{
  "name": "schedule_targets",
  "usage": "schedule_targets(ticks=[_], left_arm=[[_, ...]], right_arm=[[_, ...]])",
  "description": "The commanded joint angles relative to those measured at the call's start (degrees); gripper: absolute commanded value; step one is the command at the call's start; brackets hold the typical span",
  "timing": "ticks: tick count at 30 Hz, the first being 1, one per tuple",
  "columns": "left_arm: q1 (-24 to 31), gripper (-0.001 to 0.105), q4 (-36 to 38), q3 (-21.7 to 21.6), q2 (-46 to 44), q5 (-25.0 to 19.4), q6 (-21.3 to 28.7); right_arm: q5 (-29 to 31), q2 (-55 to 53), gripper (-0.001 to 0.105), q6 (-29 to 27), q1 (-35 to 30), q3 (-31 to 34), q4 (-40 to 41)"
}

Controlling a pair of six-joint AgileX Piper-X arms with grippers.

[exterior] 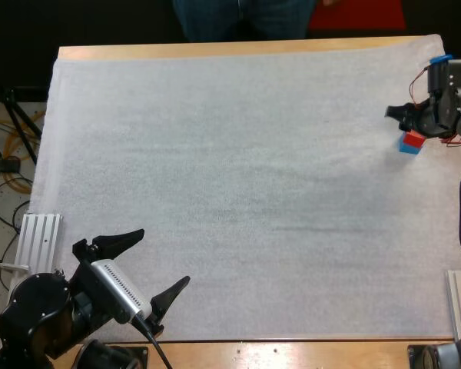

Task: Stack red cube on blue cube

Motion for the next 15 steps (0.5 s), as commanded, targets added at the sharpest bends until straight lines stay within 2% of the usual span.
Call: schedule_targets(ticks=[1, 12, 15], left_arm=[[-0.28, 0.087, -0.88, -0.31, 0.15, 0.05, -0.07], [-0.28, 0.087, -3.44, -0.31, 0.15, 0.00, 0.38], [-0.28, 0.087, -5.78, -0.31, 1.33, -3.36, 0.38]], right_arm=[[-0.19, -2.66, 0.055, -0.55, 0.31, -0.23, -0.89], [-1.56, -16.72, 0.055, -2.16, 0.79, -0.23, 0.47], [-4.60, -19.05, 0.055, -4.61, 0.79, -0.23, 0.47]])
